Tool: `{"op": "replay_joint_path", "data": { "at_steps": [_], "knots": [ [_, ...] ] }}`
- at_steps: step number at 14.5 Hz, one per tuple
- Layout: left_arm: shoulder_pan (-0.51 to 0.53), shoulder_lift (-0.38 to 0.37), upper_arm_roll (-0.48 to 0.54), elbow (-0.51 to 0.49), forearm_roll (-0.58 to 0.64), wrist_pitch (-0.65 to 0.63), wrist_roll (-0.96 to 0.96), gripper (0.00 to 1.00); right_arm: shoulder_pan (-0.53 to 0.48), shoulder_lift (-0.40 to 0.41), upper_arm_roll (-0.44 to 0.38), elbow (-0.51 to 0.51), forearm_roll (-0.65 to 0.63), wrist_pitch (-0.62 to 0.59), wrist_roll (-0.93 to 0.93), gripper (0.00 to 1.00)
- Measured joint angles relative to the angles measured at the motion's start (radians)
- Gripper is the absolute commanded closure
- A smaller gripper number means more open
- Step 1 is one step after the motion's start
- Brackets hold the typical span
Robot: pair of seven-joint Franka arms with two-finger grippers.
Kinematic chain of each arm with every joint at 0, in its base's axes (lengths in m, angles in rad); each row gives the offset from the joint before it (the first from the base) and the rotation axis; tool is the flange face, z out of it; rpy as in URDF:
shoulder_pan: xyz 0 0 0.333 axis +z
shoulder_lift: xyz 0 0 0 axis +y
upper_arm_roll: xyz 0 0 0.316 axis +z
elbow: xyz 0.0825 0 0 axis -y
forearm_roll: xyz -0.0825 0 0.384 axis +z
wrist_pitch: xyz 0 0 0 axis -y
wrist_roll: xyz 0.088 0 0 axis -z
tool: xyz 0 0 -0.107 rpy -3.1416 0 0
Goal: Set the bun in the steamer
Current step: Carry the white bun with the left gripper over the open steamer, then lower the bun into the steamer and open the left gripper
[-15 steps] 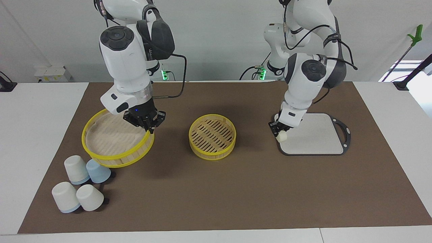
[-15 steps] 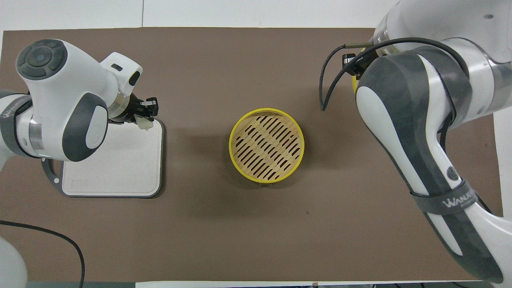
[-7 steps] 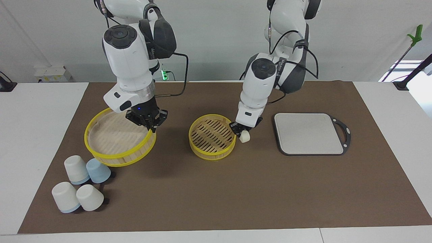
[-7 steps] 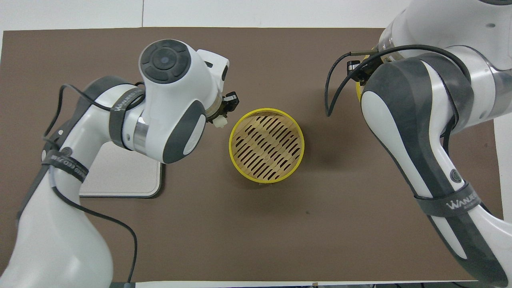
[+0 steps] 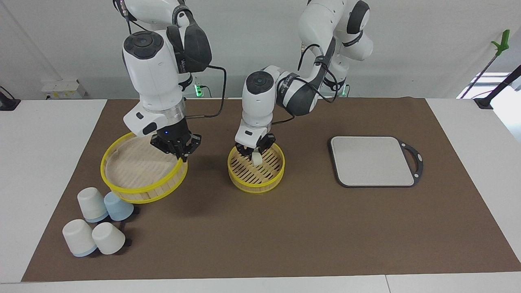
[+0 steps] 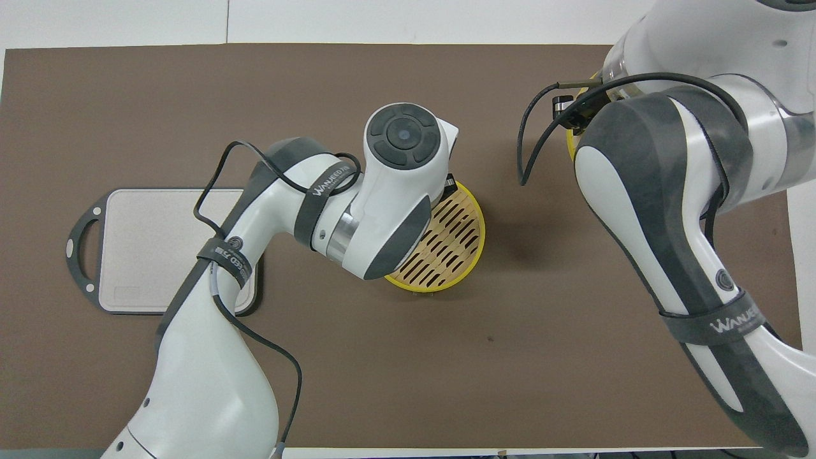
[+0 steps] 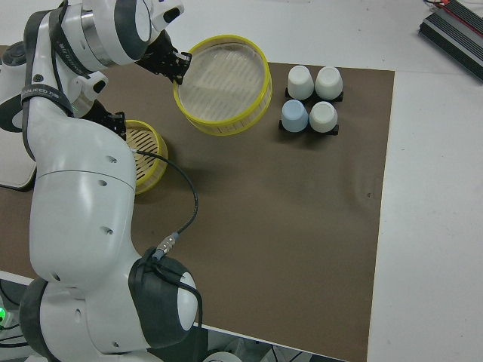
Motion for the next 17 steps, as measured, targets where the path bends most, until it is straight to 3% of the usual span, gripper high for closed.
{"op": "replay_joint_path", "data": {
  "at_steps": [10,14,15,16,17],
  "knots": [
    [0.0,0.018,0.012,-0.142,0.001,0.135,0.0,0.57,-0.002,-0.032,0.0,-0.085,0.006,0.055,0.0,1.0],
    [0.0,0.015,0.012,-0.168,0.001,0.169,-0.006,0.47,-0.002,-0.039,0.0,-0.095,0.006,0.056,0.0,1.0],
    [0.0,0.014,0.012,-0.173,0.001,0.174,-0.007,0.36,-0.002,-0.039,0.0,-0.097,0.006,0.056,0.0,1.0],
    [0.0,0.014,0.012,-0.181,0.001,0.183,-0.008,0.04,-0.002,-0.04,0.0,-0.1,0.006,0.056,0.0,1.0],
    [0.0,0.013,0.012,-0.186,0.001,0.191,-0.009,0.0,-0.002,-0.04,0.0,-0.104,0.006,0.056,0.0,1.0]
  ]
}}
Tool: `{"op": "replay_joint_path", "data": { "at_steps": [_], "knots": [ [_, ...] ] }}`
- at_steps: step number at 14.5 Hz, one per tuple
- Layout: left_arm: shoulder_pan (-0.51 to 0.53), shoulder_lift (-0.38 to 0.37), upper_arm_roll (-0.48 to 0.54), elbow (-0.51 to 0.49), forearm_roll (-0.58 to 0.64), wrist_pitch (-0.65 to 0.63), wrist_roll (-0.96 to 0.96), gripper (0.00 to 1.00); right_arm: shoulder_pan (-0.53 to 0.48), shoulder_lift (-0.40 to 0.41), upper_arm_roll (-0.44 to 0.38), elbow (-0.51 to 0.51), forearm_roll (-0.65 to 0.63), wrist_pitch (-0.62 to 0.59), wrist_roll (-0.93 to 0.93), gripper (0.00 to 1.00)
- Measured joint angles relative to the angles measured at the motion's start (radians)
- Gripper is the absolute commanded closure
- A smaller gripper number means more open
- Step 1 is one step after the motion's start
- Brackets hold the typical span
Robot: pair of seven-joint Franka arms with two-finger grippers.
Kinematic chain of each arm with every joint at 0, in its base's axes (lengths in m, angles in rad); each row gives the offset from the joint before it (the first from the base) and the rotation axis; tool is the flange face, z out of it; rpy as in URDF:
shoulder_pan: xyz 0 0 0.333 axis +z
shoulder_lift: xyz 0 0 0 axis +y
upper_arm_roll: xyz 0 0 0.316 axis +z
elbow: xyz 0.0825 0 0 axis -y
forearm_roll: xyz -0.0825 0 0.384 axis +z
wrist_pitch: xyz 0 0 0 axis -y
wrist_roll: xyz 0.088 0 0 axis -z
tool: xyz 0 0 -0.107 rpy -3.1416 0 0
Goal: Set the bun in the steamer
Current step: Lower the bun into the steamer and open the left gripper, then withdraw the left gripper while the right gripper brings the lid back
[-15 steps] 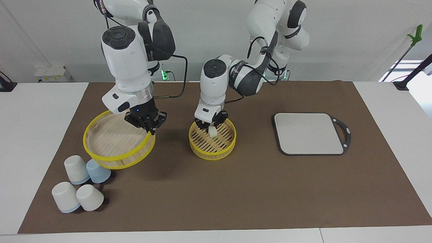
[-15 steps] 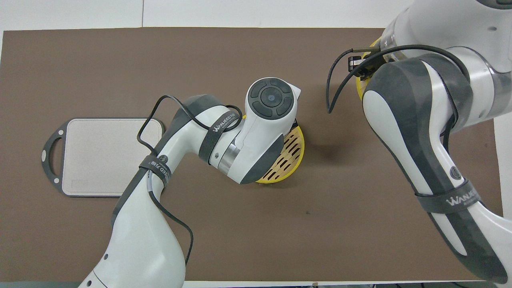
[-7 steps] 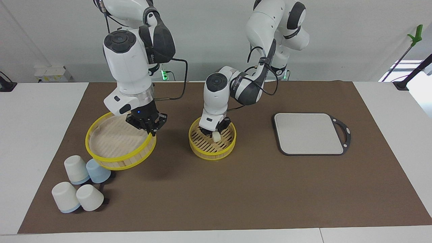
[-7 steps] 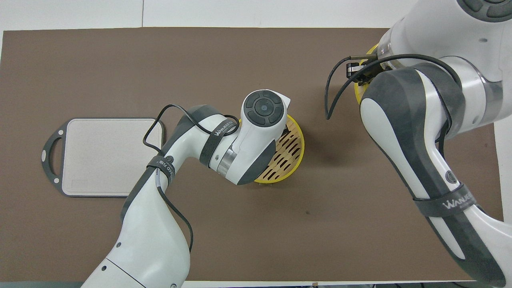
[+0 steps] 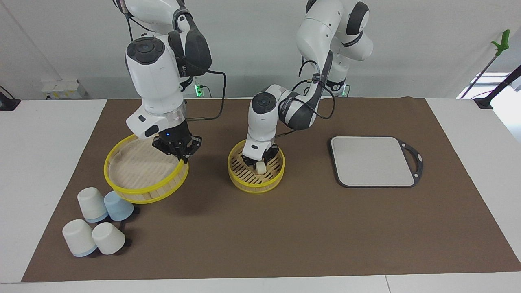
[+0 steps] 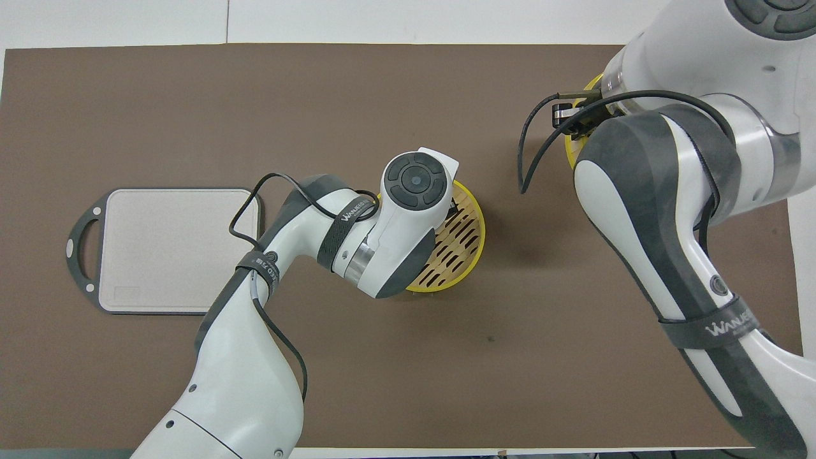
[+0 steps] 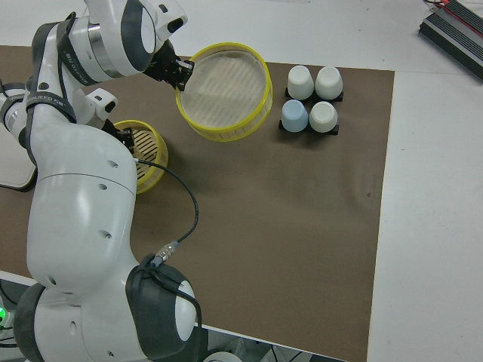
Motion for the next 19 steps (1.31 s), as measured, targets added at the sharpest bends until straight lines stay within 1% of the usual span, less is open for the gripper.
{"op": "replay_joint_path", "data": {
  "at_steps": [3,6,7,9,13,16,17,19],
  "knots": [
    [0.0,-0.003,0.004,-0.003,0.0,0.005,-0.003,0.0,-0.004,-0.003,-0.001,-0.012,0.039,0.0,0.0,1.0],
    [0.002,-0.024,0.016,-0.002,0.0,-0.003,-0.005,0.0,-0.016,-0.011,-0.002,-0.023,0.054,-0.003,0.0,1.0],
    [0.003,-0.041,0.03,0.0,0.0,-0.014,-0.005,0.0,-0.017,-0.012,-0.003,-0.025,0.055,-0.01,0.0,1.0],
    [0.013,-0.102,0.075,0.003,0.0,-0.063,-0.005,0.0,-0.017,-0.013,-0.002,-0.027,0.056,-0.026,0.0,1.0],
    [0.134,-0.255,0.104,0.003,0.003,-0.185,0.001,0.0,-0.014,-0.013,0.0,-0.033,0.056,-0.051,0.0,1.0],
    [0.232,-0.303,0.107,0.0,0.046,-0.22,0.034,0.0,0.017,-0.013,0.001,-0.038,0.053,-0.051,0.044,1.0],
    [0.267,-0.313,0.107,0.0,0.059,-0.234,0.074,0.0,0.042,-0.012,0.002,-0.039,0.041,-0.051,0.074,1.0],
    [0.36,-0.332,0.109,0.0,0.064,-0.277,0.216,0.0,0.118,-0.002,0.003,-0.039,0.013,-0.048,0.163,1.0]
  ]
}}
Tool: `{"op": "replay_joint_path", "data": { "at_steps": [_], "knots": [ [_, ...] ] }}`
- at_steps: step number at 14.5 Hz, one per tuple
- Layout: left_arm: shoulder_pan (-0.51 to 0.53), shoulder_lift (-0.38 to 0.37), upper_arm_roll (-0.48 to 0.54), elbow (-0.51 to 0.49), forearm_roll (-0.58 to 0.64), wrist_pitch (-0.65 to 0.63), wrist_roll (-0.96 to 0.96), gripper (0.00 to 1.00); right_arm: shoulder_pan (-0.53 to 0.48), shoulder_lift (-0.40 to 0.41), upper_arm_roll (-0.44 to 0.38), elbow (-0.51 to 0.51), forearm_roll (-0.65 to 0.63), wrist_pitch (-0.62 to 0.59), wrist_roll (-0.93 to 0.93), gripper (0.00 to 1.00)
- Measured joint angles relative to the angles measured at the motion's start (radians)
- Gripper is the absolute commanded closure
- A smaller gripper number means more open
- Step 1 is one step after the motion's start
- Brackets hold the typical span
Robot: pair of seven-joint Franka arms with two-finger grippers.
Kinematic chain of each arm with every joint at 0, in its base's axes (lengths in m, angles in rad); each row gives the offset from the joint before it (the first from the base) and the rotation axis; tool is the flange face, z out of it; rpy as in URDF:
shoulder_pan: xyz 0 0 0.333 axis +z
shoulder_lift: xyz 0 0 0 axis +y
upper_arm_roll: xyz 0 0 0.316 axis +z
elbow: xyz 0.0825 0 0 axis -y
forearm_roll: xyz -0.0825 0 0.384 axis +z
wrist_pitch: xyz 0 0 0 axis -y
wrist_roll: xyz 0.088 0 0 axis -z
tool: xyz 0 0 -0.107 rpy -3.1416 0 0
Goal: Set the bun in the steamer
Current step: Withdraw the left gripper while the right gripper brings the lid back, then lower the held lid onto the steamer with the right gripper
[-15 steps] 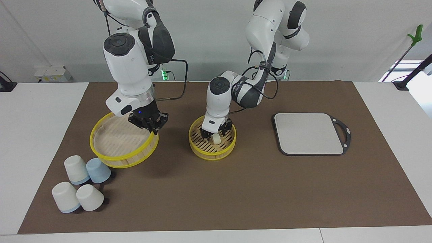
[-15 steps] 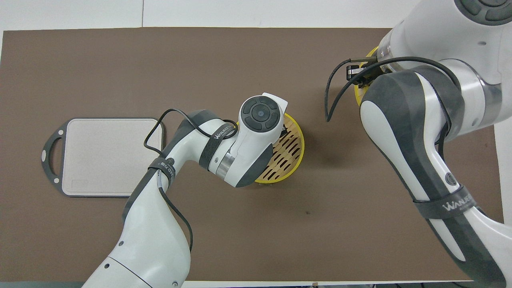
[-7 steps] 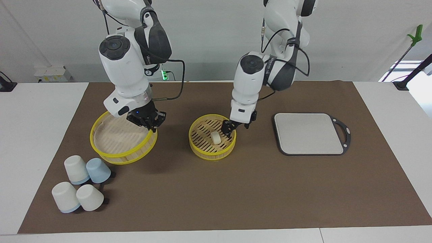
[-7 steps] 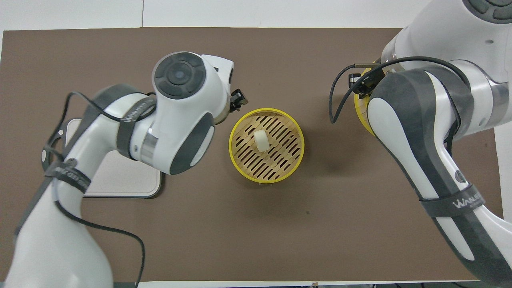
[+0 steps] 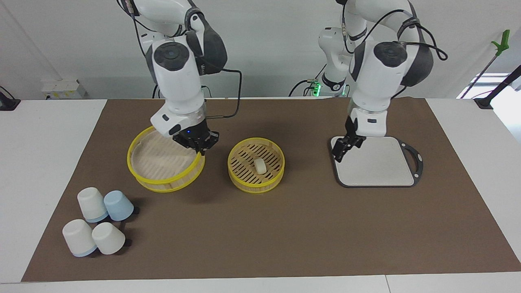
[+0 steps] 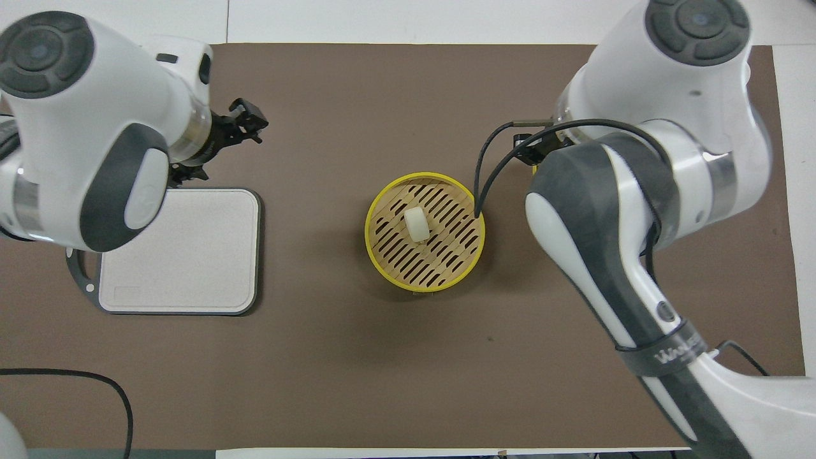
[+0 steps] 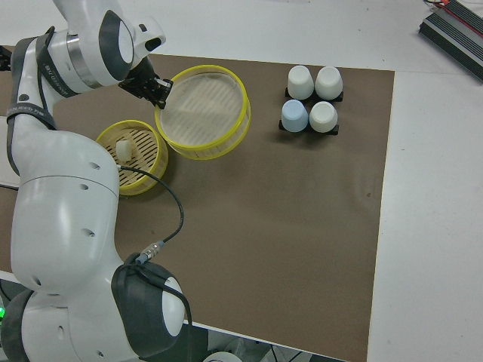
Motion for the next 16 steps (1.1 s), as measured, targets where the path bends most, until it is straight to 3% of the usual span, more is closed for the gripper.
{"op": "replay_joint_path", "data": {
  "at_steps": [4,7,11,16],
  "knots": [
    [0.206,-0.038,0.002,-0.004,0.0,-0.078,0.307,0.0,0.088,0.054,0.004,0.036,-0.002,0.002,0.139,1.0],
    [0.297,-0.062,0.001,-0.004,0.0,-0.097,0.406,0.0,0.134,0.128,0.005,0.12,0.004,0.008,0.242,1.0],
    [0.333,-0.088,0.001,-0.004,0.0,-0.126,0.506,0.0,0.195,0.263,0.007,0.28,0.007,0.015,0.334,1.0],
    [0.333,-0.088,-0.008,0.01,0.0,-0.185,0.603,0.0,0.251,0.364,0.008,0.376,0.007,0.034,0.425,1.0]
  ]
}}
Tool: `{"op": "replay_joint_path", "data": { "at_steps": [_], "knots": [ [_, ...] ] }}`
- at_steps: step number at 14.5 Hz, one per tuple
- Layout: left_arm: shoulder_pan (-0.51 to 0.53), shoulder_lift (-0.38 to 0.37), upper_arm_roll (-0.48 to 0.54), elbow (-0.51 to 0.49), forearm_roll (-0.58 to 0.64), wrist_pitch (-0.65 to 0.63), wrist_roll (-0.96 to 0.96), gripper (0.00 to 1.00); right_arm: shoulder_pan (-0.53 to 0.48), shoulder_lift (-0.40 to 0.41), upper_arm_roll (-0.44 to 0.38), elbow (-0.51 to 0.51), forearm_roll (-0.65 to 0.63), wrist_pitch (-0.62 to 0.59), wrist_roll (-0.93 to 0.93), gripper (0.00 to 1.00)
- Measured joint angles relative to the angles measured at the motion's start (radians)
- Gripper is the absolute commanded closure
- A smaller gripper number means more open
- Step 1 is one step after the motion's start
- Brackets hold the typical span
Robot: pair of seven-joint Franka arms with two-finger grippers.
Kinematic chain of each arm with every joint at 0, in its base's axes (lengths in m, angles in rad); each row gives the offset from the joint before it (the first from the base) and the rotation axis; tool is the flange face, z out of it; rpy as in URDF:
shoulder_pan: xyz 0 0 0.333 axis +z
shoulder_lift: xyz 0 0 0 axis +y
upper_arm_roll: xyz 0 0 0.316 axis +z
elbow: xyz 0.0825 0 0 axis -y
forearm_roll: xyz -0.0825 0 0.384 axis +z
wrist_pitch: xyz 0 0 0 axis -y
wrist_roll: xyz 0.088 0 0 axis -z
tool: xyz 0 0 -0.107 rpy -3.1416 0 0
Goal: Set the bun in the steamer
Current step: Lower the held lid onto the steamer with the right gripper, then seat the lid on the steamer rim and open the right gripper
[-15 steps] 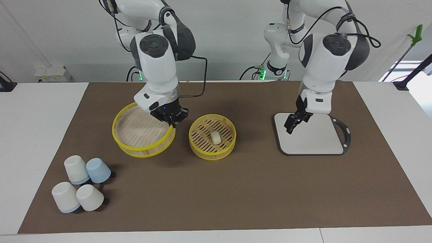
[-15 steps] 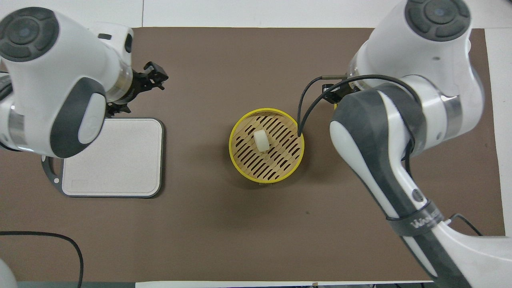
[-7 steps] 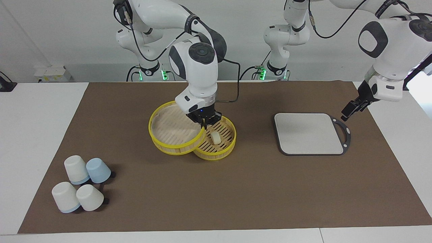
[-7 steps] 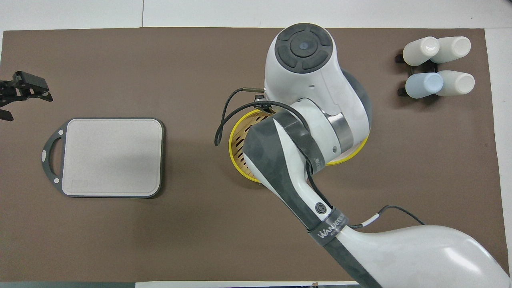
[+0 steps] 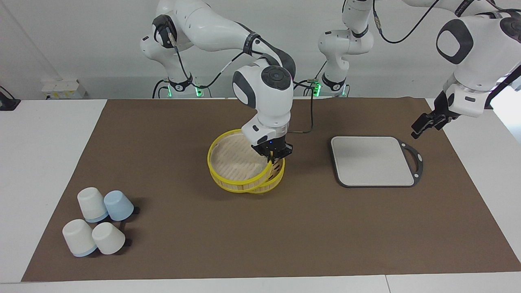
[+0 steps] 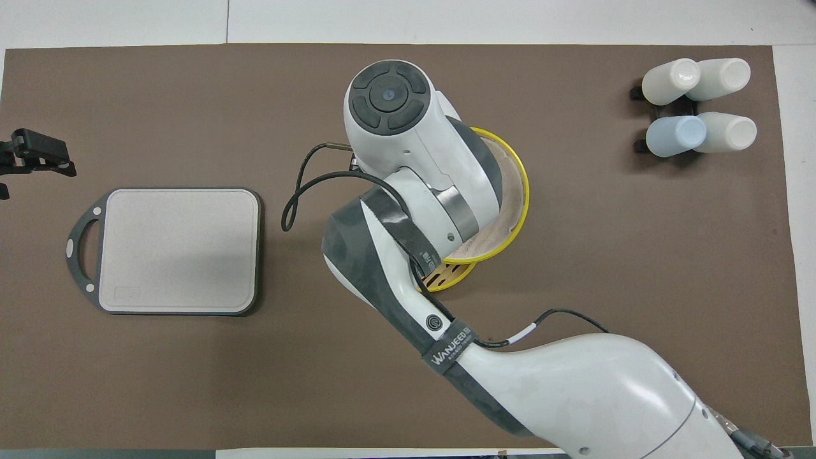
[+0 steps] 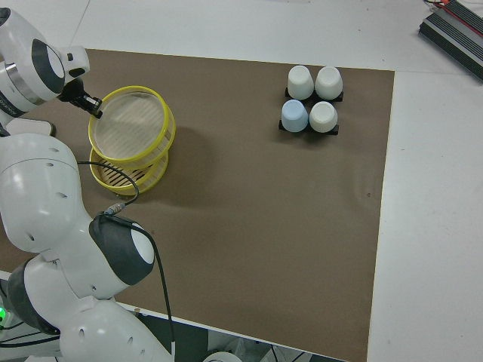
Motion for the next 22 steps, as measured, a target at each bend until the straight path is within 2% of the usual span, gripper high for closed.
{"op": "replay_joint_path", "data": {
  "at_steps": [3,7,10,16,22],
  "knots": [
    [0.001,-0.002,0.001,0.02,0.0,-0.069,0.066,0.0,0.038,0.027,0.0,0.024,0.0,0.01,0.035,1.0],
    [-0.004,-0.022,-0.011,-0.055,-0.001,-0.063,0.084,0.0,0.073,0.032,0.0,0.028,0.0,0.01,0.043,1.0],
    [-0.031,-0.031,-0.025,-0.07,-0.001,-0.057,0.086,0.0,0.078,0.033,-0.001,0.021,0.001,0.015,0.046,1.0],
    [-0.045,-0.038,-0.022,-0.071,-0.009,-0.008,0.086,0.0,0.062,0.029,-0.004,-0.075,0.002,0.132,0.046,1.0],
    [0.025,-0.038,-0.061,-0.072,-0.018,0.001,0.09,0.0,0.065,0.007,-0.003,-0.111,0.003,0.138,0.046,1.0]
  ]
}}
